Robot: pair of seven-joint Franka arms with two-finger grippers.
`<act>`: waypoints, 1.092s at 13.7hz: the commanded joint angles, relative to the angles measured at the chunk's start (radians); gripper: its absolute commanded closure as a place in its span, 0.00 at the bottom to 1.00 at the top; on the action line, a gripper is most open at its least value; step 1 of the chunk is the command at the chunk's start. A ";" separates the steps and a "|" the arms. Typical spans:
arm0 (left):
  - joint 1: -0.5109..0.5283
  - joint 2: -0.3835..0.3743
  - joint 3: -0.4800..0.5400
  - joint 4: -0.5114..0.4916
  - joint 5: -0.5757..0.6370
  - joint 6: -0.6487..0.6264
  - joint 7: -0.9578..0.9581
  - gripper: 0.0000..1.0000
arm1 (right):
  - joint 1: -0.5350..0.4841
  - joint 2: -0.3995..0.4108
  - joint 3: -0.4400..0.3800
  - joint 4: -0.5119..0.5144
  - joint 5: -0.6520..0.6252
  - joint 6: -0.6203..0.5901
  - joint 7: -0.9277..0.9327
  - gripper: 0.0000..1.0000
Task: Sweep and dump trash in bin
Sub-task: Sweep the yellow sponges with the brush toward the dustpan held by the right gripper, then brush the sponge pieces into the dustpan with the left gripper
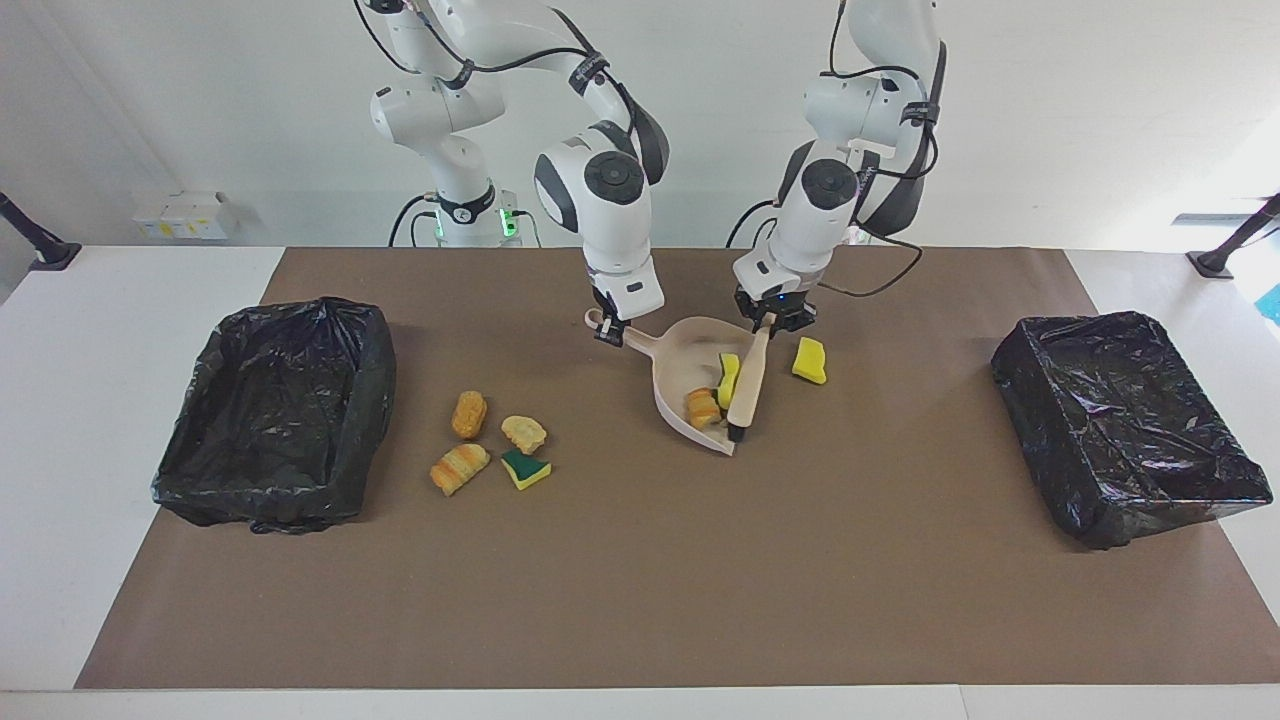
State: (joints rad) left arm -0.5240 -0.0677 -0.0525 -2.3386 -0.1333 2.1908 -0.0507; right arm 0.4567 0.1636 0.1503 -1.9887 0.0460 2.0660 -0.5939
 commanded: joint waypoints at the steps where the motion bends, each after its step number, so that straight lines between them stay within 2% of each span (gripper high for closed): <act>1: -0.021 -0.023 0.022 0.056 -0.020 -0.089 -0.030 1.00 | -0.003 -0.016 0.002 -0.012 0.032 0.034 -0.029 1.00; 5: -0.004 -0.047 0.028 0.128 0.023 -0.242 -0.333 1.00 | -0.007 -0.006 0.000 -0.002 0.032 0.036 -0.038 1.00; 7: -0.007 -0.060 0.026 0.131 0.093 -0.278 -0.528 1.00 | -0.010 0.002 0.000 0.013 0.032 0.031 -0.047 1.00; 9: -0.007 -0.064 0.026 0.131 0.107 -0.327 -0.744 1.00 | -0.016 0.002 0.000 0.013 0.032 0.025 -0.082 1.00; 13: -0.005 -0.115 0.026 0.087 0.109 -0.413 -1.121 1.00 | -0.021 0.002 0.000 0.013 0.031 0.022 -0.089 1.00; 15: -0.007 -0.182 0.025 -0.018 0.106 -0.401 -1.155 1.00 | -0.023 0.002 -0.002 0.014 0.031 0.022 -0.089 1.00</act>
State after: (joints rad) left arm -0.5298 -0.1496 -0.0269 -2.2434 -0.0408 1.7892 -1.1418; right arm 0.4495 0.1648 0.1453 -1.9847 0.0553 2.0854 -0.6396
